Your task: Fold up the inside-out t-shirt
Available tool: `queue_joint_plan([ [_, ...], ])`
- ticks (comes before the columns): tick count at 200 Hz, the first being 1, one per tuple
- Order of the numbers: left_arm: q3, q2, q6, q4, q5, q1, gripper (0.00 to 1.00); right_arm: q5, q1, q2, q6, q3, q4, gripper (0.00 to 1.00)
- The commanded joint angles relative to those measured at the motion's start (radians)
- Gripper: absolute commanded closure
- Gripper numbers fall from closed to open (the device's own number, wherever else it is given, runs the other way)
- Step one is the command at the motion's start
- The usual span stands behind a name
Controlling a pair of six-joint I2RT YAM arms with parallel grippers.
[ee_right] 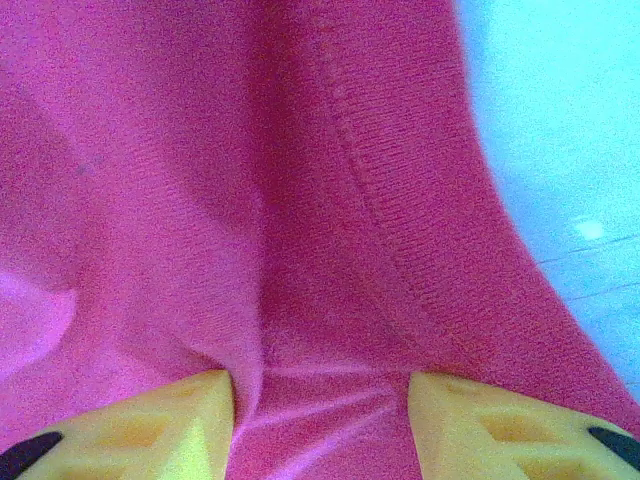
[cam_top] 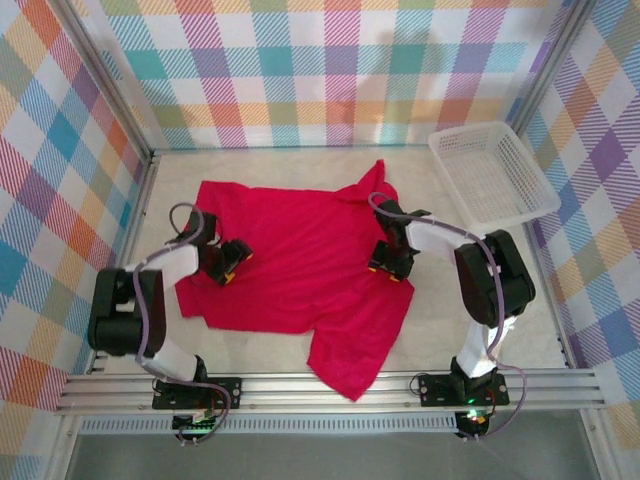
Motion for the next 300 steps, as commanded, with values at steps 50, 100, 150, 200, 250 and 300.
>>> queue_joint_plan([
  [50, 0.076, -0.153, 0.045, -0.207, -0.140, 0.001, 0.29, 0.152, -0.098, -0.042, -0.107, 0.164, -0.217, 0.53],
  [100, 0.404, 0.232, 0.064, -0.231, -0.125, 0.022, 0.36, -0.028, -0.051, -0.088, -0.044, 0.261, -0.023, 0.48],
  [150, 0.556, 0.427, 0.027, -0.231, -0.096, 0.085, 0.37, -0.165, -0.050, 0.175, 0.131, 0.410, 0.198, 0.47],
  [200, 0.526, 0.433, 0.022, -0.193, -0.051, 0.090, 0.38, -0.156, -0.050, 0.380, 0.255, 0.579, 0.257, 0.49],
  [250, 0.445, 0.385, 0.019, -0.160, -0.023, 0.088, 0.38, -0.065, -0.059, 0.484, 0.224, 0.764, 0.118, 0.51],
  [300, 0.441, 0.369, 0.024, -0.166, -0.006, 0.088, 0.38, -0.065, -0.075, 0.549, 0.215, 0.866, 0.003, 0.46],
])
